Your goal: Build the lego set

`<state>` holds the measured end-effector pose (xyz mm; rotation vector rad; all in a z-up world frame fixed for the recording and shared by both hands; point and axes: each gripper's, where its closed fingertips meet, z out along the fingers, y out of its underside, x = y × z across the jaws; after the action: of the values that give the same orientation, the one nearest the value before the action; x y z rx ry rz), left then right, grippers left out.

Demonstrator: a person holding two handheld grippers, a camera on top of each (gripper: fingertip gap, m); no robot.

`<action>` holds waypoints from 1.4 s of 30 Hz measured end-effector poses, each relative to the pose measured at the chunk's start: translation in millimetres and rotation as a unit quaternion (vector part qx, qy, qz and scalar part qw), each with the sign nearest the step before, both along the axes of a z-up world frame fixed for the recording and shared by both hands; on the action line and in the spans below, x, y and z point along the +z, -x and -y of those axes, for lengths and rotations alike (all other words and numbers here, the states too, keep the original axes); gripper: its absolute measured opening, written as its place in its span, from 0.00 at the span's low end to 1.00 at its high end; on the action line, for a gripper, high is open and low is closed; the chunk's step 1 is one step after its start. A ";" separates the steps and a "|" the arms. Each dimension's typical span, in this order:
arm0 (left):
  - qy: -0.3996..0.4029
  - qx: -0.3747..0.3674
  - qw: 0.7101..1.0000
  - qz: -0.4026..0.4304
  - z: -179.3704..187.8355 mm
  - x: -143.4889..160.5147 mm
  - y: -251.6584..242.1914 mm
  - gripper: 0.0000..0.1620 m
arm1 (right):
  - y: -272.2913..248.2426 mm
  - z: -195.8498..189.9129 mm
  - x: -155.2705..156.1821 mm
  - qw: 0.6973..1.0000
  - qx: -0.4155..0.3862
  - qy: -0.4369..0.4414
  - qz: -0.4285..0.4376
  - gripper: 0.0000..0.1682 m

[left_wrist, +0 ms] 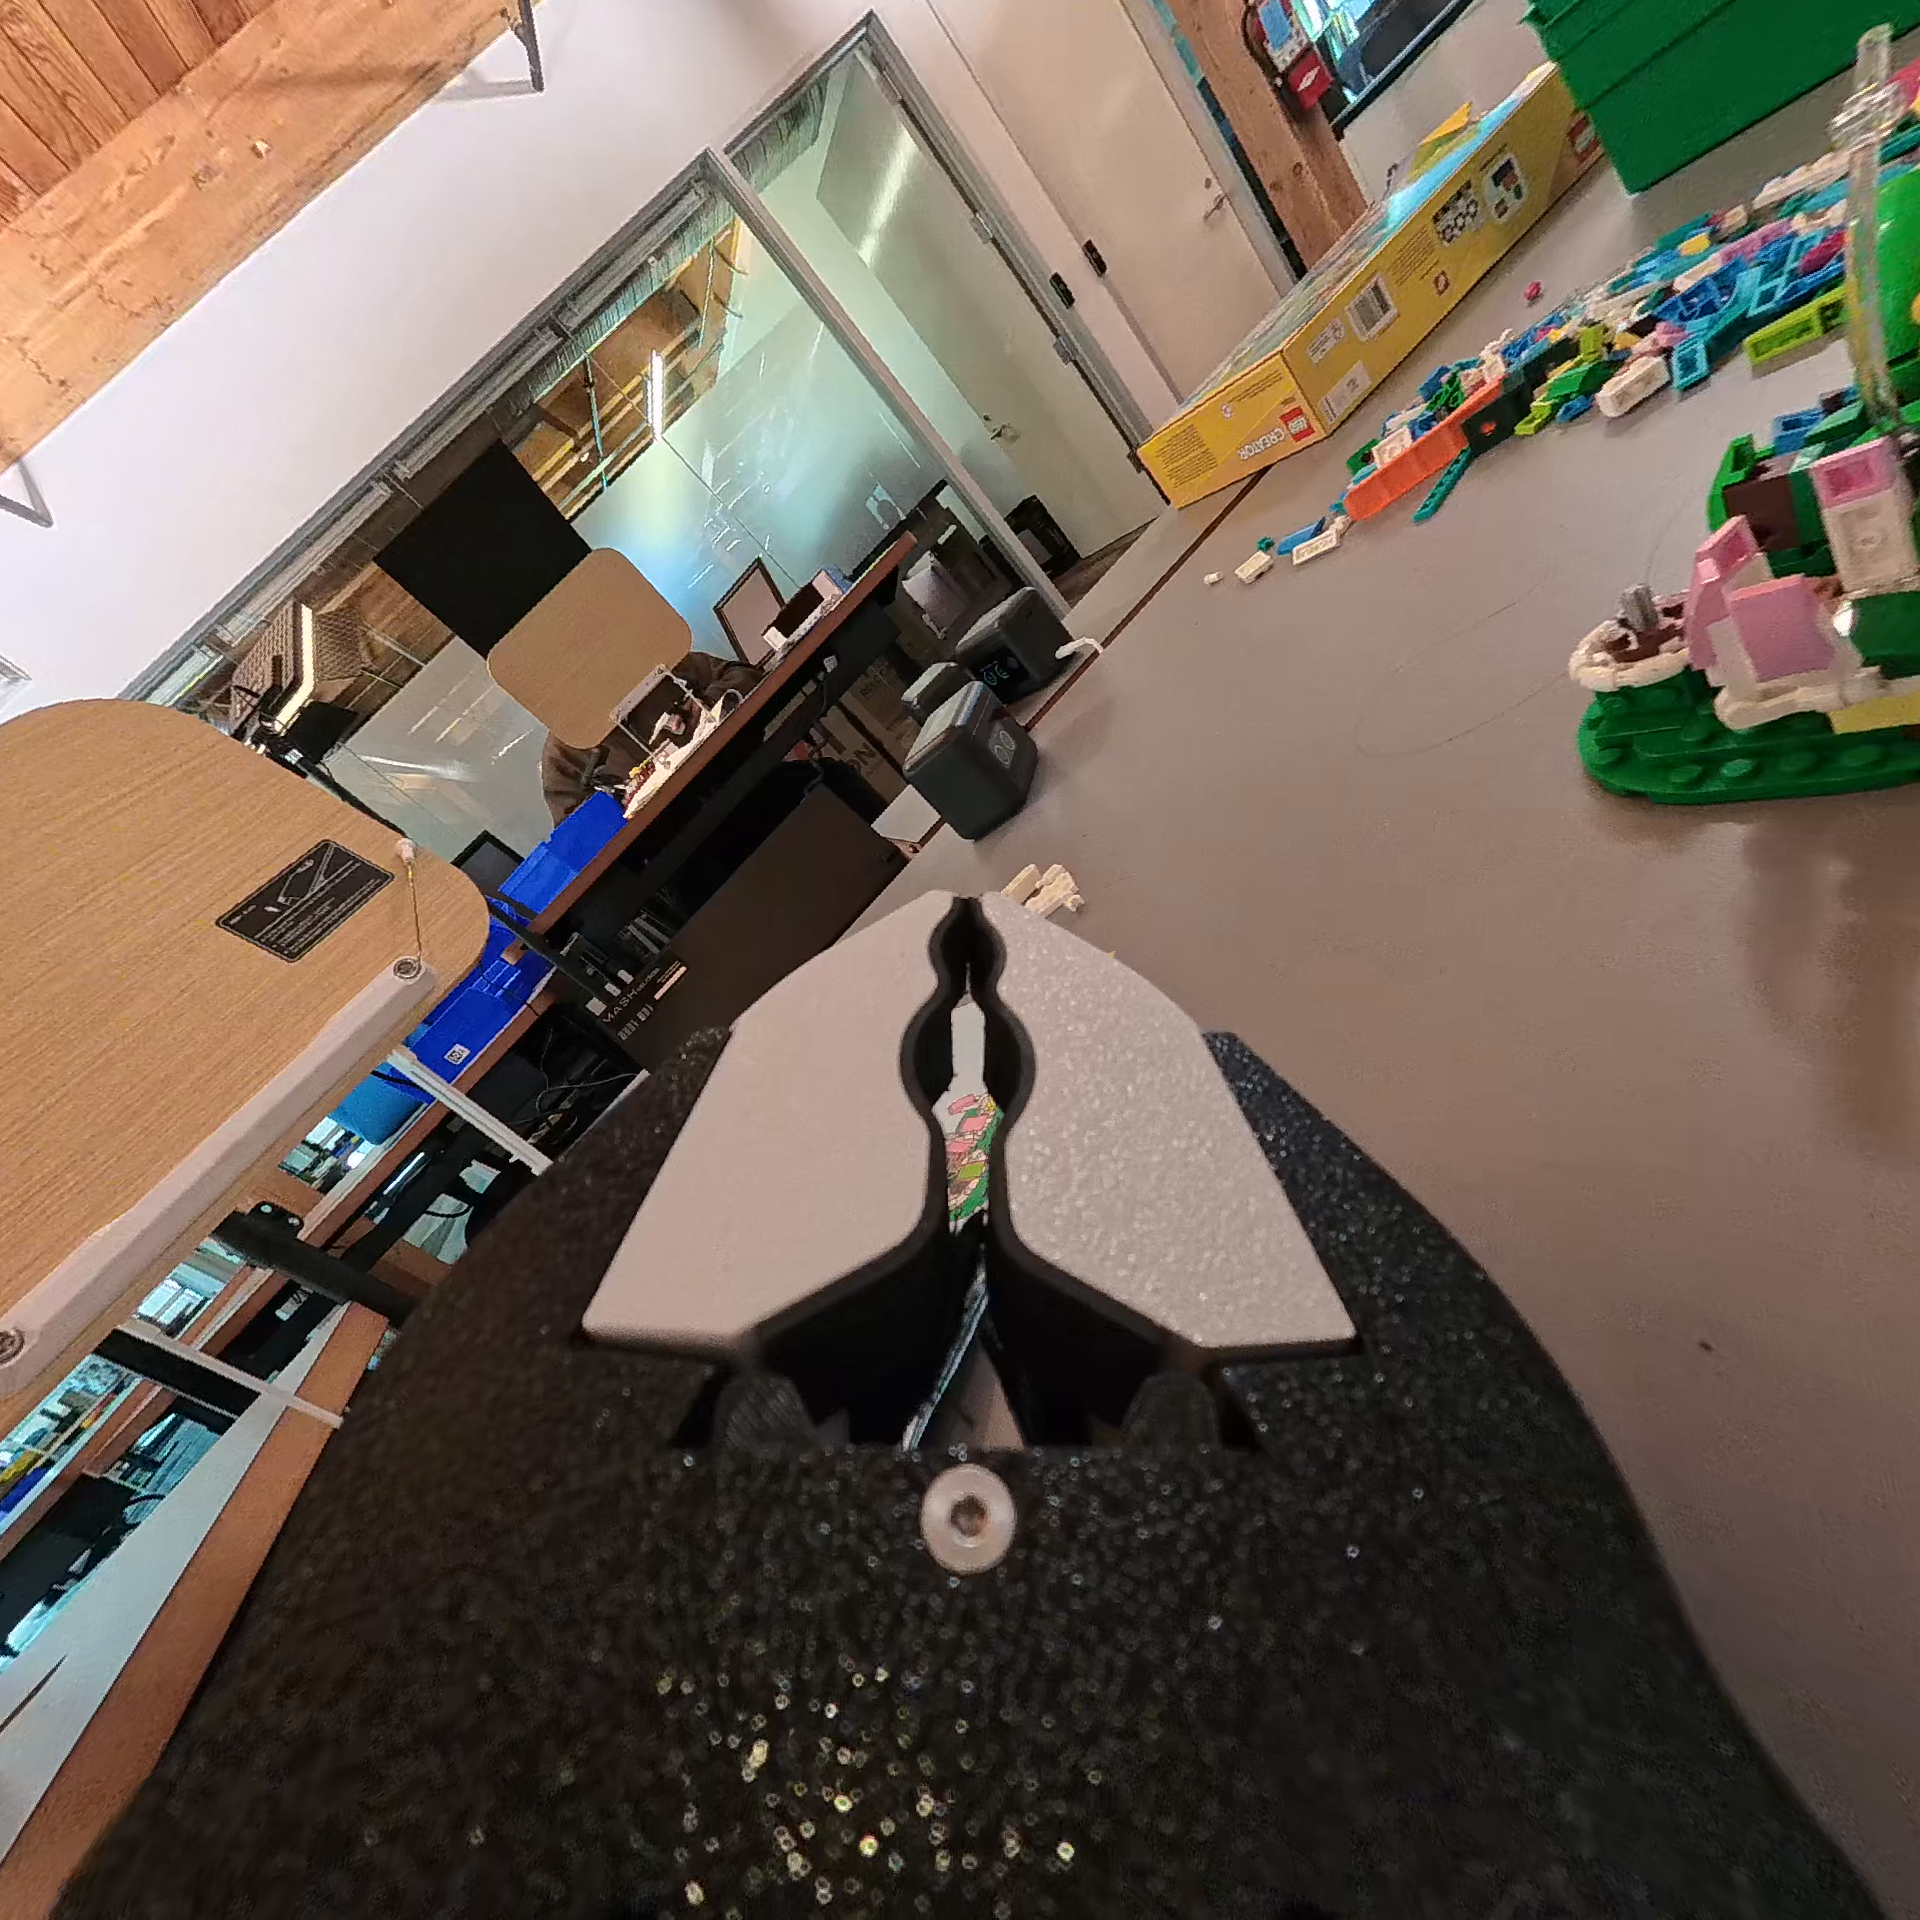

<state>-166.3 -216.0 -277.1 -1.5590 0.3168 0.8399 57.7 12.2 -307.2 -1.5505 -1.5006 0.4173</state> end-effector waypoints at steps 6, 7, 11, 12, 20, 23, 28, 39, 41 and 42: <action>0.001 0.001 1.000 -0.001 0.8 -0.2 0.5 0.00 | -25.5 -45.5 -13.4 0.988 -0.145 0.006 -0.045 0.03; 0.002 0.002 1.000 -0.001 0.8 -0.4 0.8 0.00 | -26.8 -46.2 -16.0 0.987 -0.148 0.020 -0.054 0.03; 0.003 0.003 1.000 -0.001 0.9 -0.8 1.6 0.00 | -32.5 -50.7 -21.2 0.984 -0.158 0.044 -0.063 0.03; 0.004 0.003 1.000 -0.001 1.0 -0.8 1.5 0.00 | -33.9 -52.5 -20.1 0.984 -0.162 0.040 -0.065 0.03; 0.006 0.000 1.000 -0.005 1.0 -0.9 0.0 0.00 | -40.2 -56.4 -22.4 0.981 -0.176 0.044 -0.070 0.03; 0.006 0.000 1.000 -0.004 1.2 -0.7 0.2 0.00 | -38.9 -55.8 -21.9 0.981 -0.174 0.043 -0.070 0.03; 0.007 0.001 1.000 -0.005 1.4 -0.8 0.0 0.00 | -27.7 -51.4 -19.4 0.986 -0.150 0.041 -0.065 0.03; 0.006 0.003 1.000 -0.007 2.4 -0.2 0.4 0.00 | 46.0 -62.4 -5.5 0.993 -0.048 0.104 0.001 0.01; 0.007 0.003 1.000 -0.007 2.0 -0.2 0.5 0.00 | 57.2 -64.2 -11.2 0.990 -0.030 0.134 0.022 0.00; 0.007 0.003 1.000 -0.007 1.9 -0.3 0.4 0.00 | 61.8 -65.5 -14.7 0.989 -0.021 0.140 0.034 0.00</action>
<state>-166.6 -218.0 -277.4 -1.5677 0.3292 0.8548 -4.1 77.7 -321.9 -1.8283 -1.5065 0.5750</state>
